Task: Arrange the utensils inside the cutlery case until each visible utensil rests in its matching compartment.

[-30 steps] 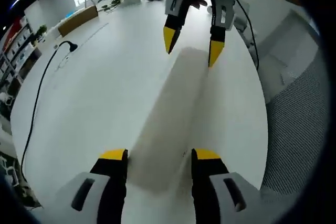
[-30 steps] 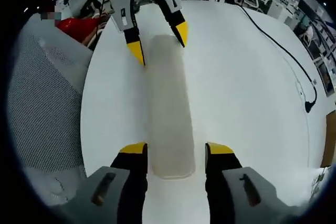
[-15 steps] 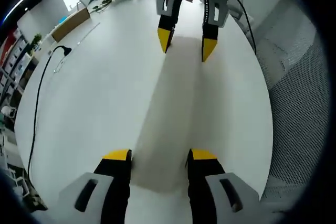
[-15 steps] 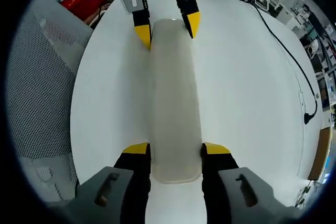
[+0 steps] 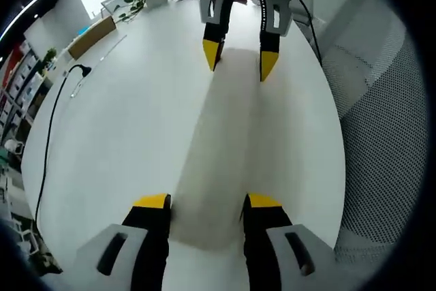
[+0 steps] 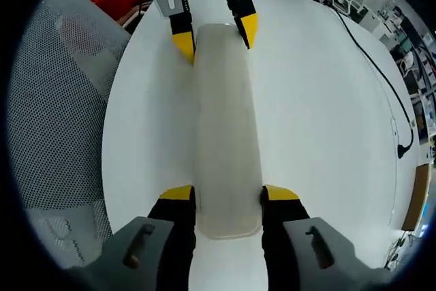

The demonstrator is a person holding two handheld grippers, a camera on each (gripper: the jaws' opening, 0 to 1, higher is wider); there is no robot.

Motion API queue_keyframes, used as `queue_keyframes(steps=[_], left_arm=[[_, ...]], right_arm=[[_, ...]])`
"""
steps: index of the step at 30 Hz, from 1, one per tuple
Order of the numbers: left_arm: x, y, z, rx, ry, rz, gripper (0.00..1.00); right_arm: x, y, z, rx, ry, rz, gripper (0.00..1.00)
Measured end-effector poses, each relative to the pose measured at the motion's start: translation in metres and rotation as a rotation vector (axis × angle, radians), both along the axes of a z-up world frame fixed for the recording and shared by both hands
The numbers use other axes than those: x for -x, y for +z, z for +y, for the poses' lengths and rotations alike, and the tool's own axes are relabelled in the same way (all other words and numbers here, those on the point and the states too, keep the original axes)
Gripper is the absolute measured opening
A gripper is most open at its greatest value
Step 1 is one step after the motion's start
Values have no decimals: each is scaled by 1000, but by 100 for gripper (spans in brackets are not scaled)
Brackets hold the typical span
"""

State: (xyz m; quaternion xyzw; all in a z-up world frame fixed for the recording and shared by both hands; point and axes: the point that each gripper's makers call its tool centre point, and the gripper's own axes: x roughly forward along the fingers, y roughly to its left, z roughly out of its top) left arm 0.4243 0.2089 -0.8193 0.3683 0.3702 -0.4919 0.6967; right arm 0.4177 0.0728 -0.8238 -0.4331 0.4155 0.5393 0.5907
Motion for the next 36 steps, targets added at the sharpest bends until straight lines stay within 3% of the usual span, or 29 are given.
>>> queue_keyframes(steps=[5,19,36], left_arm=[[9,-2,-3,-17,-12,-26,43],[44,-3,-11,-5,-12,-7,43],[76,-4,-18,-21,-51,15,42]], right_arm=[[10,-2,-3,35,-5,-13,36],[42,-6,-13,113,23,-50,37],[71,-6,-19,121,18,-48,37]])
